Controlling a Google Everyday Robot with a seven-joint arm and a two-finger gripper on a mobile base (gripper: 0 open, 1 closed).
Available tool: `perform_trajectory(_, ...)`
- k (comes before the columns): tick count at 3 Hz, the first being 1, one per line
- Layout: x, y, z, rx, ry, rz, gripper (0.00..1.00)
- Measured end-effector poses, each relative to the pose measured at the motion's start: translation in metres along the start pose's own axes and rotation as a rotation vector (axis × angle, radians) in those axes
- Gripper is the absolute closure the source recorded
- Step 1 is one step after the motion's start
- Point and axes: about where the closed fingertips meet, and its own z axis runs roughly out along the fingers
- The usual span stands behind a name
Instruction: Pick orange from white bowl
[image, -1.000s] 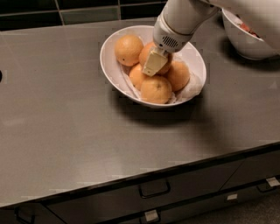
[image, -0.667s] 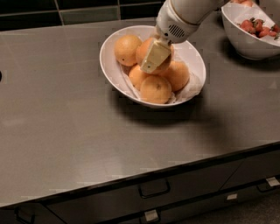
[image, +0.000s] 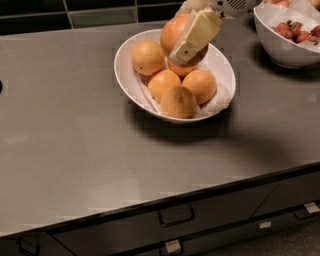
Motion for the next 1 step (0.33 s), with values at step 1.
perform_trajectory(1,-0.0148,-0.0028,-0.0281,0.043,-0.053,-0.03,1.0)
